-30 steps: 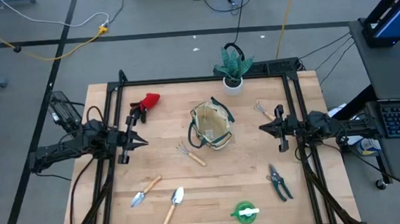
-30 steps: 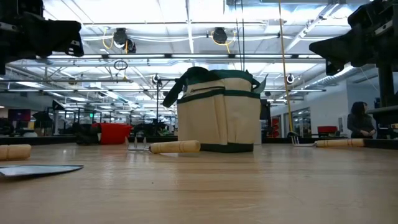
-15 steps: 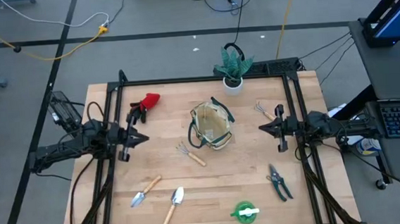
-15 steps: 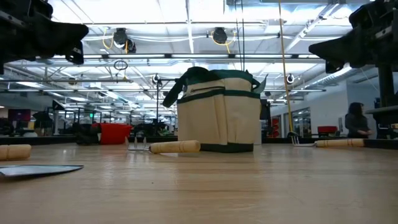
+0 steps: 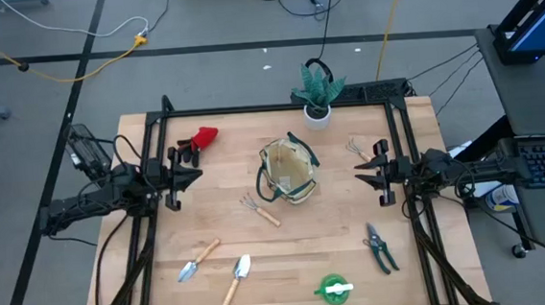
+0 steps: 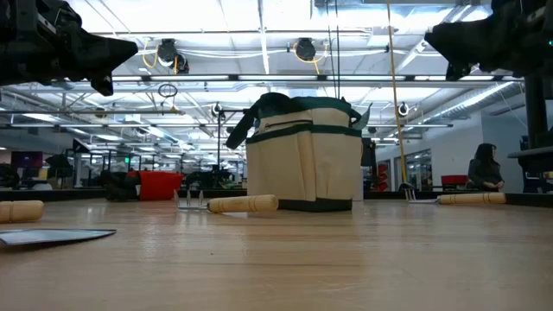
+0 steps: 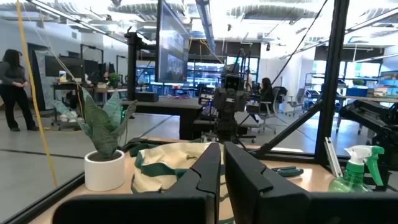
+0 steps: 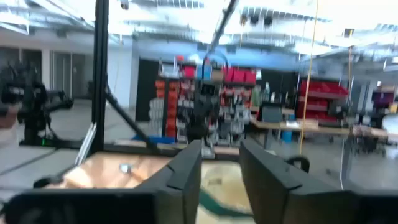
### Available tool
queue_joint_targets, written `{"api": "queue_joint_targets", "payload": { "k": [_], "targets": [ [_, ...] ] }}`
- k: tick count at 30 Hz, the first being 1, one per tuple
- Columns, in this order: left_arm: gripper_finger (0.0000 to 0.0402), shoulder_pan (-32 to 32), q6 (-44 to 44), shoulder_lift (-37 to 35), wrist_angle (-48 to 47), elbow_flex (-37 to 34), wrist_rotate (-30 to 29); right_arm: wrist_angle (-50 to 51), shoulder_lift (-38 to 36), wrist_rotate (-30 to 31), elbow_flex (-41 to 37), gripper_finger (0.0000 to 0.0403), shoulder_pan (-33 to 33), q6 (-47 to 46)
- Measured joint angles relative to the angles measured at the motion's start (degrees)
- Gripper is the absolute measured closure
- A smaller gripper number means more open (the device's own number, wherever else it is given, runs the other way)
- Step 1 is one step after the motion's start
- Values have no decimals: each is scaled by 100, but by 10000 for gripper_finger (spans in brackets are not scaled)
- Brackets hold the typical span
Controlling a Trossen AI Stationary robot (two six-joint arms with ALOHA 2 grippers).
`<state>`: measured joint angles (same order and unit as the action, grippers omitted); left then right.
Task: Pick & Place Garden tools in Gardening bag
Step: Put the green spray bottle into the gardening bag
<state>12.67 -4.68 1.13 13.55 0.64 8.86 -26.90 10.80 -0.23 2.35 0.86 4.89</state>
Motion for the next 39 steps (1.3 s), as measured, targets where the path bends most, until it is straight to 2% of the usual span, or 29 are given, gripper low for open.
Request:
{"api": "queue_joint_targets", "payload": {
  "k": [5,10,15,22,26,29,34,39],
  "targets": [
    [375,0,-46,0,-1,0,0,-941,580,11,0,255,0,31],
    [371,0,-62,0,-1,0,0,-1540,1004,11,-1,251,0,32],
    [323,-2,-28,0,10,0,-235,-2048,1405,9,0,259,0,31],
    [245,-2,223,2,353,0,-343,-2183,1834,41,0,263,0,-52],
    [226,2,-326,0,758,0,-798,-2182,2067,309,0,259,-2,-111],
    [225,0,-364,4,773,0,-732,-2296,2260,293,0,253,-2,-118],
    [224,0,-495,310,1039,2,-682,-2916,2688,-244,91,248,-2,-238],
    [224,0,-587,917,1465,229,-373,-2705,3268,-1054,733,249,0,-795]
  ]
}}
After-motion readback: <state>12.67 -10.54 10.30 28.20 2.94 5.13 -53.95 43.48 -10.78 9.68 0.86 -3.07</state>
